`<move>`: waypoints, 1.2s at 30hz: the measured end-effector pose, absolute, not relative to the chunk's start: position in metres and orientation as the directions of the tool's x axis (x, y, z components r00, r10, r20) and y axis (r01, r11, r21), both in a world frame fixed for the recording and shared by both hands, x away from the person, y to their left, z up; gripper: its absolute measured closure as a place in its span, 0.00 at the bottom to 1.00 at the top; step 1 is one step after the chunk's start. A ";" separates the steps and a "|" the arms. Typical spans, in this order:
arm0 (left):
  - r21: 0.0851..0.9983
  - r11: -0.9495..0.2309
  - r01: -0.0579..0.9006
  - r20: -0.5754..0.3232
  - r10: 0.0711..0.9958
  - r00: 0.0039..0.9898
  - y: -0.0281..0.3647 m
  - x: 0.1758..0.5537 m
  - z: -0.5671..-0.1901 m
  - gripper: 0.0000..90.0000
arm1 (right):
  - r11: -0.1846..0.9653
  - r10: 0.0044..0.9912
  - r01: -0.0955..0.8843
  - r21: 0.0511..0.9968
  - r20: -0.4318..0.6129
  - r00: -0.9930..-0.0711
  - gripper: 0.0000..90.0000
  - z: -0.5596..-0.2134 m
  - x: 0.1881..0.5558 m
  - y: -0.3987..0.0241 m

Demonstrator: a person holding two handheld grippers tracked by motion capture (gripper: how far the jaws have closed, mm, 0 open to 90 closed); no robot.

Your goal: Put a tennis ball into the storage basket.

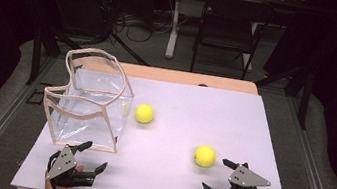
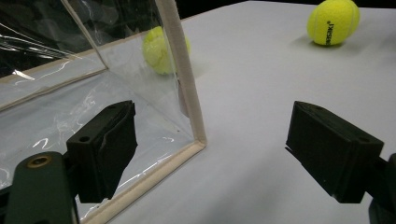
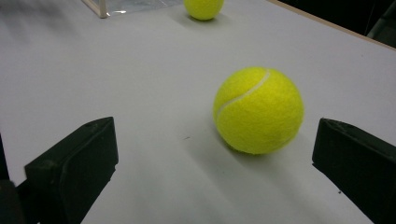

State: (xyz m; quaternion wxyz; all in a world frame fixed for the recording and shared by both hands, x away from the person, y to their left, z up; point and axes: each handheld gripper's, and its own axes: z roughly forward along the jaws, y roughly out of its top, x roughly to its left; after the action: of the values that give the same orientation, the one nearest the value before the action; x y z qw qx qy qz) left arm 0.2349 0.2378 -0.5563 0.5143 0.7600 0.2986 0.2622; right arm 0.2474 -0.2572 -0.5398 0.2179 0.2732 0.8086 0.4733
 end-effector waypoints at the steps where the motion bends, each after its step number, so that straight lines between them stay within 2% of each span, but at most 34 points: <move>1: 0.939 -0.292 0.182 0.093 0.724 0.684 0.238 0.235 -0.556 0.18 | 0.405 0.647 0.237 0.883 -0.094 -0.756 0.00 -0.540 0.248 -0.257; 24: 0.935 -0.304 0.180 0.101 0.719 0.687 0.237 0.234 -0.556 0.18 | 0.443 0.655 0.276 0.853 -0.097 -0.749 0.00 -0.531 0.256 -0.250; 36: 0.935 -0.302 0.188 0.096 0.722 0.685 0.237 0.234 -0.556 0.18 | 0.454 0.679 0.341 0.823 -0.072 -0.731 0.00 -0.521 0.269 -0.248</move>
State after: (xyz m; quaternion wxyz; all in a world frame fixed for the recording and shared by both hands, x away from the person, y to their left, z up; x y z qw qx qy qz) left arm 0.2335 0.2371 -0.5561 0.5101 0.7631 0.2982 0.2619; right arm 0.2687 -0.2484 -0.5207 0.1999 0.3075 0.8290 0.4221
